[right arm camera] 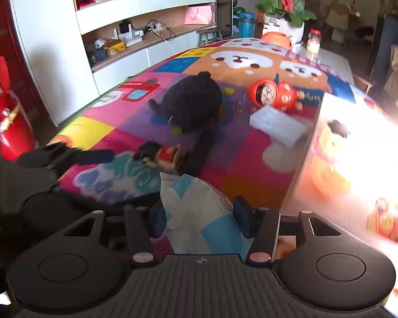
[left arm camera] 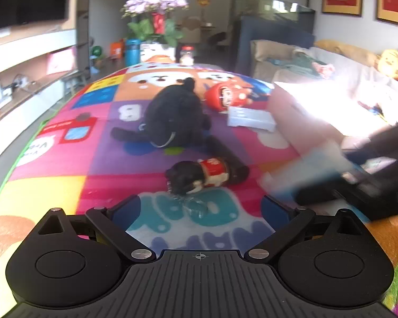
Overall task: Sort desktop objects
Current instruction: 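Grasp the blue-white snack bag with the right gripper while the left gripper reaches the black-red keychain doll, then lift the snack bag with the right gripper while the left gripper grasps the keychain doll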
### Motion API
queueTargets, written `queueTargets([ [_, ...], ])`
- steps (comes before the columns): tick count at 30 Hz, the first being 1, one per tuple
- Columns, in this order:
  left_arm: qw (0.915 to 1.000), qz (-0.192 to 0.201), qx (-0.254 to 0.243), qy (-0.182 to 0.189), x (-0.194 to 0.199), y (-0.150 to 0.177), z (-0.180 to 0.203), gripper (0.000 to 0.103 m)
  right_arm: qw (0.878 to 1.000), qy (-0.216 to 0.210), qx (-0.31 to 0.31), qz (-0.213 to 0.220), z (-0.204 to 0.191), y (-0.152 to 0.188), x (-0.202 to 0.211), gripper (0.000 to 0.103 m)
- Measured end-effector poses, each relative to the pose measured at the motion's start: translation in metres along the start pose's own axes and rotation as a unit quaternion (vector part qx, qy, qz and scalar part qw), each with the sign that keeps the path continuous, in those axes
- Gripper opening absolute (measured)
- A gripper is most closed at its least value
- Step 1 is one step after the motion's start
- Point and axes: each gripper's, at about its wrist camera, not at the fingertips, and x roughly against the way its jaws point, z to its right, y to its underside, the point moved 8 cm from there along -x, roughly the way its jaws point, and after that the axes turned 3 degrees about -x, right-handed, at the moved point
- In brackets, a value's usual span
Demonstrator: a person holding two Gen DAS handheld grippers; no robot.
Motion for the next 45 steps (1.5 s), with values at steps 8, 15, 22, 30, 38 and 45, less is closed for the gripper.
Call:
queueTargets([
  [8,0.9997,-0.012,0.016,-0.013,-0.006,-0.004,-0.005,0.100,0.996,0.064,0.030,0.050,0.022,0.064,0.055,0.054],
  [15,0.9988,-0.029,0.018,-0.034,-0.023,-0.017,-0.001,0.077,0.986,0.151,-0.007,0.072,0.063,0.097,0.074,0.080],
  [22,0.9977,-0.028,-0.039,-0.049,-0.013,-0.012,0.012,0.059,0.986,0.147,-0.011,0.078,0.067,0.115,0.070,0.095],
  [30,0.9842,-0.031,-0.138,0.107,0.033,0.016,0.078,0.063,0.986,0.143,-0.016,0.085,0.065,0.119,0.073,0.103],
  [38,0.9837,-0.022,-0.173,0.043,0.030,0.023,0.076,0.089,0.987,0.137,-0.024,0.074,0.063,0.125,0.073,0.103],
  [45,0.9869,-0.023,-0.158,-0.022,0.024,0.019,0.044,0.096,0.996,0.030,-0.028,0.079,0.037,0.124,0.092,0.103],
])
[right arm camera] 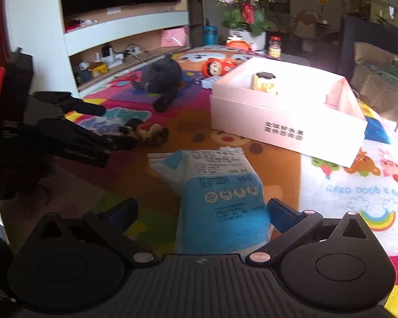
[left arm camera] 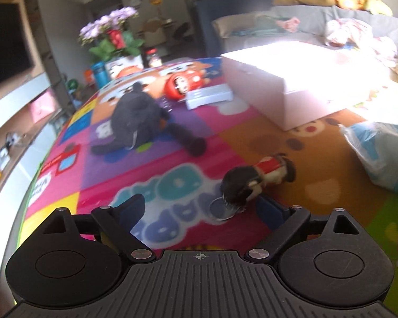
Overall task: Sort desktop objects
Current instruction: 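Lift the snack bag with the right gripper while the left gripper grasps the keychain doll, then drop the snack bag and keychain doll into the white box, opening both grippers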
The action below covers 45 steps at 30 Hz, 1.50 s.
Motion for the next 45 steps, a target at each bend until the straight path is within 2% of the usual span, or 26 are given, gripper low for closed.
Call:
queueTargets([
  [2,0.9999,-0.001,0.007,-0.012,0.001,0.002,-0.007,0.096,1.000,-0.013,0.012,0.021,-0.006,-0.009,0.009,0.103],
  [4,0.9997,-0.002,0.015,-0.021,0.001,0.003,-0.013,0.097,0.999,0.003,0.031,0.034,-0.007,-0.017,0.012,0.103],
  [7,0.9989,-0.005,0.026,-0.038,0.001,0.006,-0.023,0.097,0.999,0.025,0.034,0.027,-0.001,-0.022,0.001,0.103],
  [11,0.9974,-0.008,0.048,-0.053,0.004,0.008,-0.037,0.097,1.000,0.029,-0.002,0.005,0.012,-0.023,-0.022,0.103],
  [12,0.9976,-0.005,0.057,-0.039,0.007,0.007,-0.038,0.097,1.000,0.027,-0.011,0.000,0.014,-0.021,-0.026,0.102],
  [14,0.9966,0.001,0.077,0.028,0.015,0.004,-0.031,0.097,1.000,0.024,-0.017,-0.004,0.014,-0.018,-0.029,0.087],
  [15,0.9940,0.003,0.087,0.066,0.019,0.002,-0.025,0.097,1.000,0.024,-0.014,-0.006,0.014,-0.016,-0.029,0.074],
  [16,0.9910,0.007,0.094,0.095,0.022,-0.002,-0.017,0.098,1.000,0.027,-0.014,-0.008,0.014,-0.015,-0.028,0.066],
  [18,0.9890,0.014,0.089,0.117,0.024,-0.010,0.002,0.100,0.999,0.031,-0.019,-0.006,0.016,-0.014,-0.026,0.063],
  [23,0.9947,-0.005,0.075,0.070,-0.002,-0.025,0.030,0.100,0.999,0.046,-0.011,-0.009,0.017,-0.010,-0.019,0.062],
  [27,0.9945,-0.021,0.083,0.061,-0.012,-0.026,0.033,0.095,0.998,0.054,-0.004,-0.018,0.018,-0.004,-0.011,0.062],
  [28,0.9948,-0.023,0.080,0.059,-0.012,-0.025,0.034,0.084,0.998,0.053,-0.001,-0.020,0.017,-0.003,-0.009,0.062],
  [29,0.9951,-0.027,0.076,0.056,-0.012,-0.023,0.034,0.078,0.998,0.052,0.002,-0.021,0.015,-0.001,-0.007,0.062],
  [31,0.9956,-0.025,0.073,0.053,-0.010,-0.021,0.034,0.070,0.999,0.048,0.007,-0.023,0.011,0.002,-0.004,0.061],
  [32,0.9959,-0.023,0.070,0.051,-0.007,-0.020,0.035,0.070,0.999,0.046,0.008,-0.024,0.010,0.003,-0.002,0.061],
  [35,0.9970,-0.013,0.052,0.055,0.008,-0.015,0.045,0.070,0.998,0.047,0.014,-0.027,0.008,0.006,0.004,0.060],
  [38,0.9962,0.000,0.013,0.086,0.035,-0.013,0.063,0.070,0.998,0.051,0.023,-0.026,0.010,0.004,0.021,0.057],
  [41,0.9915,0.039,-0.010,0.124,0.067,-0.035,0.072,0.070,0.998,0.059,0.031,0.018,0.021,-0.016,0.058,0.057],
  [45,0.9845,0.125,-0.043,0.115,0.089,-0.095,0.075,0.070,0.988,0.110,0.034,0.105,0.046,-0.064,0.112,0.057],
])
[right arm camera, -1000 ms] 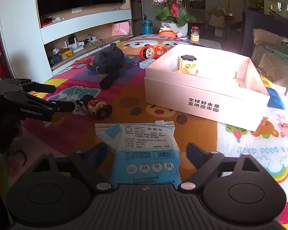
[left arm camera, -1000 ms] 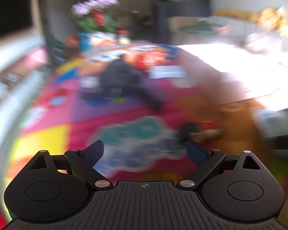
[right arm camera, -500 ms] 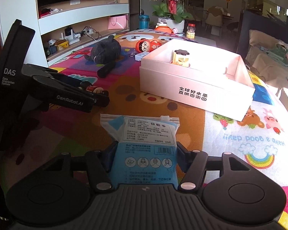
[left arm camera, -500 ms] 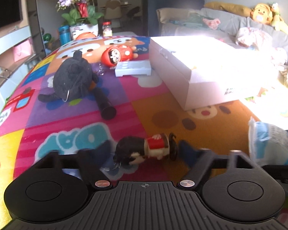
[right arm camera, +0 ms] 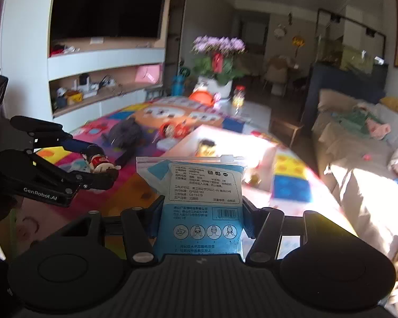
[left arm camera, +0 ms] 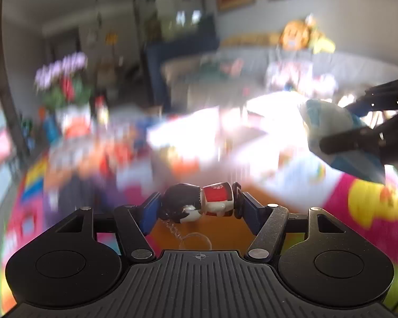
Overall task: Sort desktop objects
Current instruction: 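Drop the snack bag and keychain doll into the white box, opening both grippers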
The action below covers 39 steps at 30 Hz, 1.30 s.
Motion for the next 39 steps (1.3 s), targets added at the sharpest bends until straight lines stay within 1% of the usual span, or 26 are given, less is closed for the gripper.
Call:
queueTargets([
  [3,0.9983,0.051,-0.027,-0.012,-0.020,-0.042,0.002,0.070,0.998,0.032,-0.004,0.047,0.022,-0.031,0.013,0.057],
  [4,0.9977,0.060,-0.030,-0.011,-0.030,-0.053,0.002,0.070,0.998,0.040,-0.003,0.056,0.027,-0.039,0.014,0.057],
  [6,0.9968,0.072,-0.035,-0.007,-0.053,-0.071,0.004,0.070,0.996,0.049,-0.003,0.068,0.034,-0.053,0.012,0.057],
  [7,0.9958,0.079,-0.044,-0.011,-0.065,-0.078,0.006,0.072,0.996,0.052,-0.004,0.071,0.037,-0.060,0.009,0.057],
  [8,0.9949,0.082,-0.056,-0.016,-0.077,-0.083,0.007,0.079,0.996,0.052,-0.008,0.074,0.041,-0.066,0.006,0.057],
  [9,0.9948,0.078,-0.060,-0.026,-0.089,-0.085,0.005,0.083,0.996,0.051,-0.014,0.075,0.043,-0.072,0.001,0.057],
  [10,0.9958,0.068,-0.051,-0.035,-0.099,-0.083,-0.001,0.084,0.996,0.049,-0.021,0.074,0.047,-0.078,-0.005,0.057],
  [11,0.9973,0.054,-0.034,-0.037,-0.105,-0.079,-0.007,0.084,0.996,0.047,-0.027,0.073,0.049,-0.083,-0.010,0.057],
  [12,0.9986,0.042,-0.015,-0.029,-0.106,-0.070,-0.012,0.085,0.996,0.044,-0.034,0.071,0.051,-0.087,-0.017,0.057],
  [13,0.9992,0.034,0.000,-0.020,-0.103,-0.059,-0.017,0.091,0.996,0.041,-0.039,0.068,0.054,-0.090,-0.024,0.057],
  [15,0.9994,0.023,0.007,-0.023,-0.094,-0.036,-0.024,0.095,0.997,0.034,-0.049,0.059,0.057,-0.096,-0.041,0.057],
  [17,0.9995,0.005,0.007,-0.032,-0.083,-0.010,-0.032,0.096,0.997,0.024,-0.064,0.042,0.057,-0.103,-0.067,0.057],
  [19,0.9991,-0.018,0.019,-0.032,-0.072,0.013,-0.041,0.096,0.997,0.019,-0.076,0.022,0.057,-0.108,-0.096,0.057],
  [21,0.9980,-0.036,0.035,-0.038,-0.064,0.034,-0.053,0.097,0.997,0.035,-0.074,0.011,0.057,-0.112,-0.126,0.057],
  [23,0.9963,-0.048,0.048,-0.052,-0.054,0.049,-0.063,0.097,0.997,0.043,-0.067,-0.005,0.055,-0.113,-0.154,0.067],
  [24,0.9953,-0.052,0.056,-0.060,-0.051,0.056,-0.069,0.098,0.996,0.048,-0.068,-0.016,0.055,-0.113,-0.168,0.077],
  [26,0.9927,-0.057,0.079,-0.071,-0.043,0.067,-0.084,0.100,0.995,0.060,-0.078,-0.031,0.056,-0.109,-0.183,0.078],
  [30,0.9869,-0.069,0.115,-0.089,-0.047,0.088,-0.102,0.100,0.992,0.053,-0.100,-0.059,0.052,-0.101,-0.194,0.078],
  [32,0.9848,-0.069,0.125,-0.099,-0.051,0.095,-0.107,0.100,0.991,0.050,-0.099,-0.069,0.046,-0.099,-0.199,0.081],
  [35,0.9813,-0.062,0.142,-0.113,-0.058,0.101,-0.112,0.100,0.993,0.046,-0.079,-0.078,0.027,-0.100,-0.207,0.081],
  [37,0.9790,-0.060,0.154,-0.119,-0.061,0.104,-0.116,0.100,0.994,0.036,-0.061,-0.084,0.010,-0.106,-0.218,0.081],
  [39,0.9771,-0.059,0.173,-0.108,-0.061,0.106,-0.120,0.100,0.994,0.011,-0.056,-0.093,-0.010,-0.115,-0.235,0.083],
])
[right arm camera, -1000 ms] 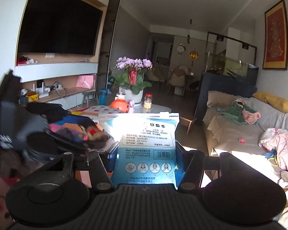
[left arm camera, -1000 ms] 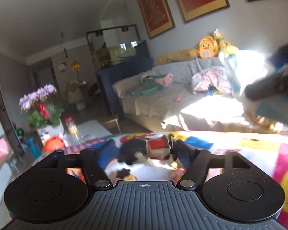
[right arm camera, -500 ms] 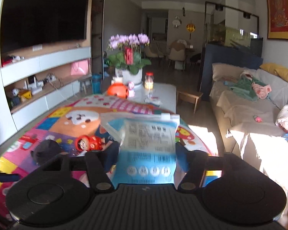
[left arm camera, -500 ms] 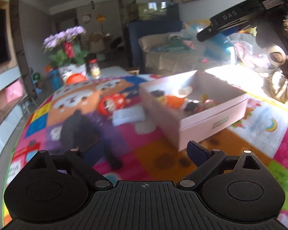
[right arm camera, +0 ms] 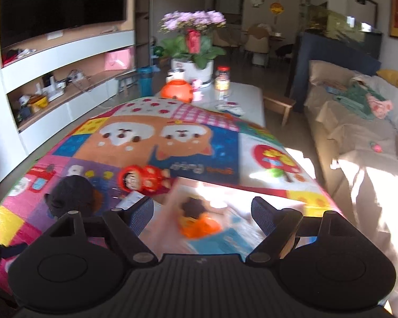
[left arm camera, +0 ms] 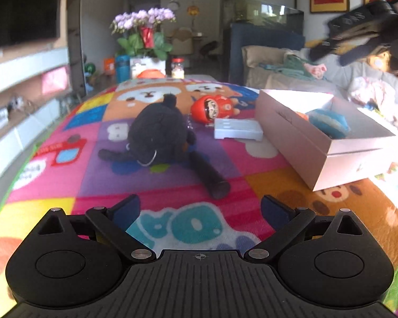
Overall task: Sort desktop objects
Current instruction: 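Drop the snack bag and keychain doll into the white box, opening both grippers, then grasp the red round doll with the right gripper and drop it into the box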
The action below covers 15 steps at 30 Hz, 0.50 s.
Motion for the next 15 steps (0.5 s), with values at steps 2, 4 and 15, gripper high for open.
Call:
queueTargets([
  [2,0.9999,0.001,0.015,0.008,0.000,0.001,-0.004,0.101,0.999,-0.036,-0.008,-0.018,-0.023,-0.012,-0.021,0.089],
  [4,0.9997,0.000,0.022,0.012,0.000,0.002,-0.005,0.101,0.997,-0.065,-0.020,-0.043,-0.045,-0.023,-0.050,0.091],
  [15,0.9986,0.005,0.044,0.027,0.000,0.003,-0.009,0.101,0.988,0.019,0.076,-0.133,-0.102,-0.021,-0.192,0.093],
])
